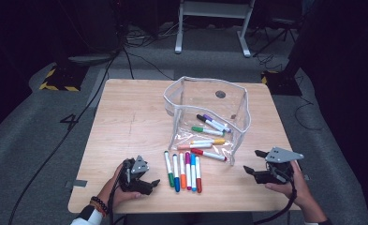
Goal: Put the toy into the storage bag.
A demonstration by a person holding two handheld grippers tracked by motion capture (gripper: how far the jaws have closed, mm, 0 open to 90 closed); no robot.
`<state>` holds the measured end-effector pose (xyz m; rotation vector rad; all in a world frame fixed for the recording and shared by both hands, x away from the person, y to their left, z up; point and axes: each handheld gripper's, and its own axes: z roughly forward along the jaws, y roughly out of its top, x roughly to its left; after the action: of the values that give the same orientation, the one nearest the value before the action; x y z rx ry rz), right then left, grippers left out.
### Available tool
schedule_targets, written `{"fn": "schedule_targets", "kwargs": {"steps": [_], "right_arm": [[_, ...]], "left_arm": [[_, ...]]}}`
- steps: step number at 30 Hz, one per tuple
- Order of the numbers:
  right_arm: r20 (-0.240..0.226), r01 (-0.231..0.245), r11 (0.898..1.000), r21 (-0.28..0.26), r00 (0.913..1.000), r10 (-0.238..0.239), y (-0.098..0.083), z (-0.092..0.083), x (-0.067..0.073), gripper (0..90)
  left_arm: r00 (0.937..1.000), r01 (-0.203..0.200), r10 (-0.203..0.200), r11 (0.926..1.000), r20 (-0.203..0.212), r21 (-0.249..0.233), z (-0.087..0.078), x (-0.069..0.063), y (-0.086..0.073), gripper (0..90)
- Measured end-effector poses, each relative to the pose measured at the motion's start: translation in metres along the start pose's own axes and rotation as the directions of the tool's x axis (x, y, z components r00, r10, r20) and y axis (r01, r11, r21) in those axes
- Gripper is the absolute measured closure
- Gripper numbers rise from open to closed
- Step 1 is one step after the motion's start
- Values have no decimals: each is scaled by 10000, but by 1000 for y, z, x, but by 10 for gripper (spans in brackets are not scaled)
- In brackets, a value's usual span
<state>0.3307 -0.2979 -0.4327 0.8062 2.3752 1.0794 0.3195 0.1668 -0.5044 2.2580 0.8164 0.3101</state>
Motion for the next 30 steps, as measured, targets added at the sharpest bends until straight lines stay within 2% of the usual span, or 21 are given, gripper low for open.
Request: {"fn": "schedule_targets", "kwargs": {"steps": [1, 2, 3, 4, 5, 6, 12, 17, 18, 19, 23, 27, 30], "right_arm": [[-216, 1, 10000, -10, 9998, -1, -1, 6, 5, 263], [-216, 1, 10000, -10, 9998, -1, -1, 6, 5, 263], [-461, -93, 9999, -63, 9989, 90, -3, 16, 12, 291], [-461, -93, 9999, -63, 9989, 90, -3, 16, 12, 291], [-675, -158, 9999, -58, 9976, 154, -3, 20, 14, 300], [-921, 25, 10000, 19, 9957, -24, -2, 32, 25, 303], [-1490, 544, 9981, 280, 9876, -497, 6, 59, 55, 315], [-1833, 877, 9959, 219, 9796, -822, 17, 75, 77, 318], [-1833, 877, 9959, 219, 9796, -822, 17, 75, 77, 318], [-2021, 932, 9953, 251, 9756, -863, 20, 82, 85, 315], [-2119, 997, 9949, 160, 9728, -940, 24, 89, 93, 314], [-2364, 787, 9969, 57, 9688, -752, 28, 92, 97, 320], [-2305, 894, 9959, 104, 9694, -846, 29, 95, 99, 340]], "left_arm": [[10000, 5, -5, 10000, 8, 1, 0, 0, 0, 157], [10000, 5, -5, 10000, 8, 1, 0, 0, 0, 157], [10000, 0, 0, 10000, -1, -1, 0, 0, 0, 156], [10000, 0, 0, 10000, -1, -1, 0, 0, 0, 157], [10000, -1, 1, 10000, 0, 0, 0, 0, 0, 157], [10000, -3, 3, 10000, 1, 2, 0, 0, 0, 157], [10000, 0, 0, 10000, 3, 1, 0, 0, 0, 156], [10000, -5, 5, 10000, 8, -1, 0, 0, 0, 156], [10000, -5, 5, 10000, 8, -1, 0, 0, 0, 156], [10000, -11, 11, 10000, -4, 1, 0, 0, 0, 157], [10000, 4, -4, 10000, 1, 9, 0, 0, 0, 157], [10000, -1, 1, 10000, 7, 2, 0, 0, 0, 156], [10000, -7, 7, 10000, 9, 6, 0, 0, 1, 157]]}}
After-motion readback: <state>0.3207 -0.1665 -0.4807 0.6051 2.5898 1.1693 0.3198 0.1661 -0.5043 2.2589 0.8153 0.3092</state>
